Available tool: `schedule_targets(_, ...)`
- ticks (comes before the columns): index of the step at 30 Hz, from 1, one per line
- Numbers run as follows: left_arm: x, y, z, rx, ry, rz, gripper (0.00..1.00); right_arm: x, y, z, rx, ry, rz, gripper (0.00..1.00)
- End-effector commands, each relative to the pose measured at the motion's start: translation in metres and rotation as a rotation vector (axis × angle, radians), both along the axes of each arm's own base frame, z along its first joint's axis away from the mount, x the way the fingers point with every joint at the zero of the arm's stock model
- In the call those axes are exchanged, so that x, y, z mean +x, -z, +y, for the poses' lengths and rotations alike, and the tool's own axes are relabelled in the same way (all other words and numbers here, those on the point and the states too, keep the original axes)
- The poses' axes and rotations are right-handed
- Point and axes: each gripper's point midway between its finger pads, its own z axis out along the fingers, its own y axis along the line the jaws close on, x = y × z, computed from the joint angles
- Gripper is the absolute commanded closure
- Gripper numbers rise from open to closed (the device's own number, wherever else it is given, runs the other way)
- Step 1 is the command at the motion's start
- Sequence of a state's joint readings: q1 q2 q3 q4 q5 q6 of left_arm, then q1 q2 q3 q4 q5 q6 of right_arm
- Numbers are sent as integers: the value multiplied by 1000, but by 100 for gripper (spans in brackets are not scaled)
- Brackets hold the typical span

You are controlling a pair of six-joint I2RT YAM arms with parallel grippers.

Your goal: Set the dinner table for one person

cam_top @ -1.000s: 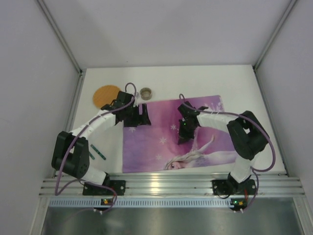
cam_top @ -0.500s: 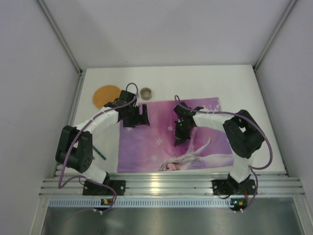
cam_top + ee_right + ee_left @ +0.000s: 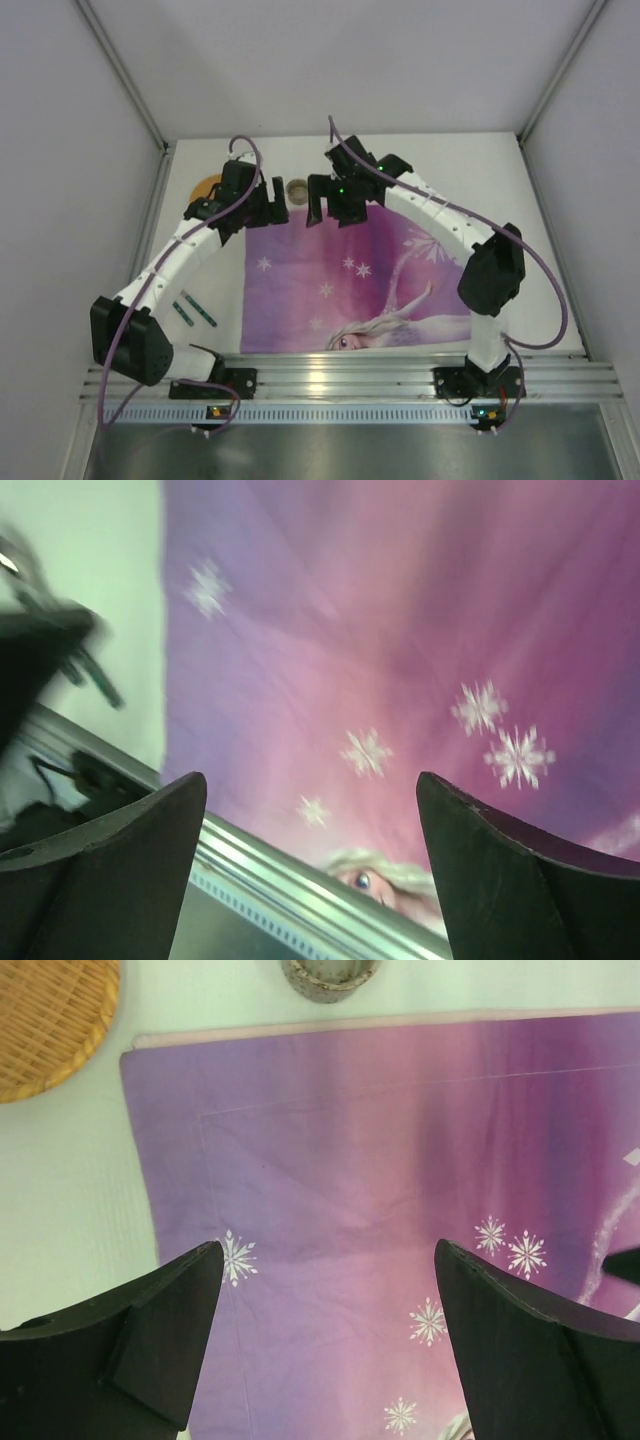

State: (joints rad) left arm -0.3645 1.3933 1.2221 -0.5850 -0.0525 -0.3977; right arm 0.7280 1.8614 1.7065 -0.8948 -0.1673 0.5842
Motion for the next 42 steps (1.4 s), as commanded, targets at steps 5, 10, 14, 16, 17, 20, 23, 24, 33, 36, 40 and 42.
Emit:
schedule_targets(5, -30, 11, 25, 30, -84, 14, 8, 114, -4, 34, 94, 80, -67, 14)
schedule_targets(10, -54, 16, 36, 36, -108, 37, 8, 183, 5, 41, 176, 208, -146, 16)
schedule_targets(14, -66, 17, 46, 54, -133, 32, 8, 212, 26, 41, 191, 277, -178, 18)
schedule_targets(16, -70, 16, 51, 63, -143, 24, 8, 219, 32, 47, 204, 287, -194, 18)
schedule_targets(17, -72, 17, 53, 69, -146, 28, 8, 221, 41, 49, 204, 299, -183, 20)
schedule_targets(20, -75, 19, 54, 75, -148, 37, 8, 220, 53, 62, 218, 293, -176, 22)
schedule_targets(23, -75, 20, 54, 79, -143, 41, 8, 217, 56, 76, 234, 272, -192, 22)
schedule_targets(24, -76, 22, 54, 83, -141, 48, 8, 216, 59, 77, 229, 276, -190, 22)
schedule_targets(33, -71, 32, 47, 72, -119, 75, 8, 223, 82, 82, 117, 393, -281, 37)
schedule_targets(36, -69, 34, 45, 72, -112, 82, 8, 228, 92, 76, 81, 435, -286, 44)
schedule_targets(40, -67, 37, 43, 75, -101, 90, 8, 232, 106, 76, 39, 437, -305, 51)
schedule_targets(42, -67, 40, 42, 78, -94, 97, 8, 232, 109, 76, 21, 432, -316, 53)
